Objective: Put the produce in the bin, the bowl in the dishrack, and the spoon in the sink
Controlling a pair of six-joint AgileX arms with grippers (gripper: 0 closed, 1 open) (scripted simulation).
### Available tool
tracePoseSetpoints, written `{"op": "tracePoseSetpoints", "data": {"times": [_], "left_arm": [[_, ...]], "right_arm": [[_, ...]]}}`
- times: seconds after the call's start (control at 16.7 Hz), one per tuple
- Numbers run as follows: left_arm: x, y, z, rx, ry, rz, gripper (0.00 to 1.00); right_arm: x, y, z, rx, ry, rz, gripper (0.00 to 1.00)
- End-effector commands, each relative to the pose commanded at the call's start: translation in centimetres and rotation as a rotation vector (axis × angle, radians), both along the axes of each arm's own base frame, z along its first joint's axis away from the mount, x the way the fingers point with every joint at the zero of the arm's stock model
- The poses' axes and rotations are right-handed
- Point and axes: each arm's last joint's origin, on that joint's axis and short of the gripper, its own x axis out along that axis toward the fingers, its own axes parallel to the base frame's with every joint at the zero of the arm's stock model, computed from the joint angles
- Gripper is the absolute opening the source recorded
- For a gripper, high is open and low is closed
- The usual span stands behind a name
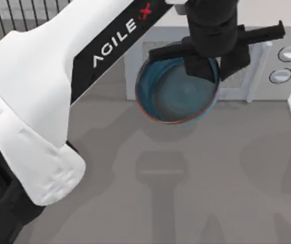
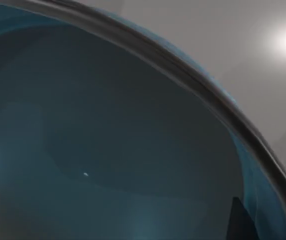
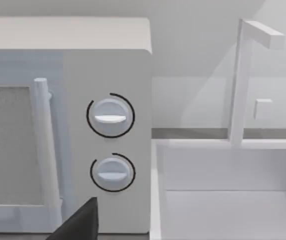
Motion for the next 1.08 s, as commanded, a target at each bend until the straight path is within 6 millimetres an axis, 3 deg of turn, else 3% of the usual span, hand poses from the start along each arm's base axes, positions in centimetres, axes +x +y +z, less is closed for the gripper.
{"op": "tracePoseSetpoints", "data": {"times": [0.24,0.48,0.78,1.08], "left_arm": [[1.4,8.2,7.8,-0.180,-0.251,0.040,0.00],[1.0,18.1,12.2,-0.232,-0.540,0.080,0.00],[-2.9,28.9,12.6,-0.126,-0.881,0.118,0.00],[-8.8,35.0,10.8,0.054,-1.174,0.138,0.00]], "right_arm": [[0.0,0.0,0.0,0.000,0.000,0.000,1.00],[0.0,0.0,0.0,0.000,0.000,0.000,1.00],[0.0,0.0,0.0,0.000,0.000,0.000,1.00],[0.0,0.0,0.0,0.000,0.000,0.000,1.00]]}}
